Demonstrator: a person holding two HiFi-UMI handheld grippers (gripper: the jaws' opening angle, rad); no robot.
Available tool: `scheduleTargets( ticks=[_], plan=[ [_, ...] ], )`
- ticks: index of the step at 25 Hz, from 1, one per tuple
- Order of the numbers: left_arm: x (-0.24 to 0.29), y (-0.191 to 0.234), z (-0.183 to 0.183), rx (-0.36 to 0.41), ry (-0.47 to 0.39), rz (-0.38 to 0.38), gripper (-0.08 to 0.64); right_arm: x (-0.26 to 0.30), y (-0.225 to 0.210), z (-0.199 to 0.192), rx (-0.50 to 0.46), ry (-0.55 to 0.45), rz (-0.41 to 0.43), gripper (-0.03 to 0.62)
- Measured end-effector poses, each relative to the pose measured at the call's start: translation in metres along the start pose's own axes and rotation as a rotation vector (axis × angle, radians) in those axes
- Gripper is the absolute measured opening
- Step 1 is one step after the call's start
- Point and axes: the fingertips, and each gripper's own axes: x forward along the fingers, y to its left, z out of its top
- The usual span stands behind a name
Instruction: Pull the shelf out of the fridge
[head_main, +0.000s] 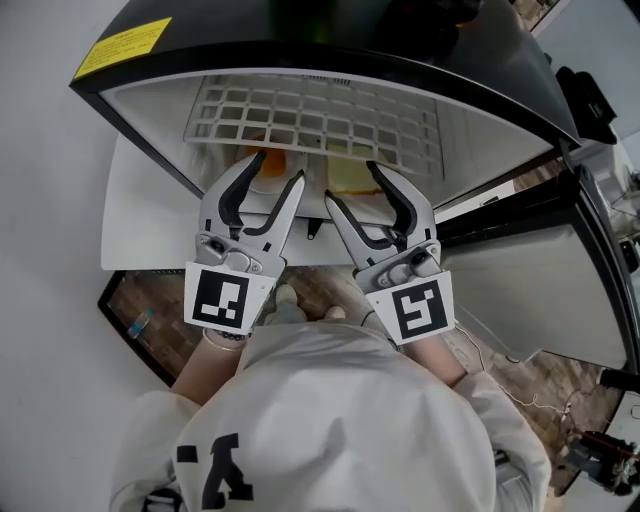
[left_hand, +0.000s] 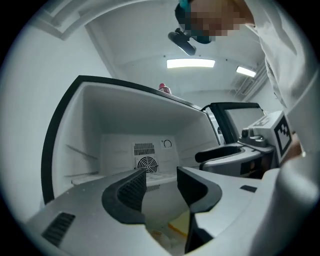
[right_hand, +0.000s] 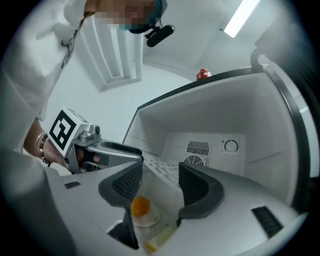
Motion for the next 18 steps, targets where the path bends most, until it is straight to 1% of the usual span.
scheduleTargets(
  ticks=[2,4,6,8,10,14,16,18],
  plan=[
    [0.006,0.002,0.002,0.103,0.029,-0.002,0.183,0.006,-0.004,-0.002,-0.08,0.036,0.002,0.239],
    [0.012,0.001,0.001,0.178,0.06,-0.01,0.201,0.011,-0.007,-0.007,-0.142,0.082,0.007,0.249],
    [0.018,0.002,-0.001,0.202,0.073,-0.015,0.216,0.016,-0.009,-0.011,-0.172,0.111,0.011,0.255],
    [0.022,0.004,-0.004,0.217,0.085,-0.015,0.216,0.02,-0.01,-0.015,-0.191,0.132,0.013,0.255],
    [0.025,0.005,-0.007,0.248,0.097,-0.016,0.218,0.024,-0.011,-0.02,-0.224,0.164,0.015,0.258],
    [0.031,0.004,-0.009,0.327,0.134,-0.022,0.218,0.032,-0.012,-0.027,-0.317,0.218,0.012,0.262],
    [0.034,0.004,-0.012,0.385,0.166,-0.025,0.218,0.035,-0.012,-0.028,-0.346,0.238,0.009,0.262],
    [0.037,0.003,-0.014,0.437,0.191,-0.03,0.218,0.037,-0.014,-0.028,-0.395,0.264,-0.001,0.262]
  ],
)
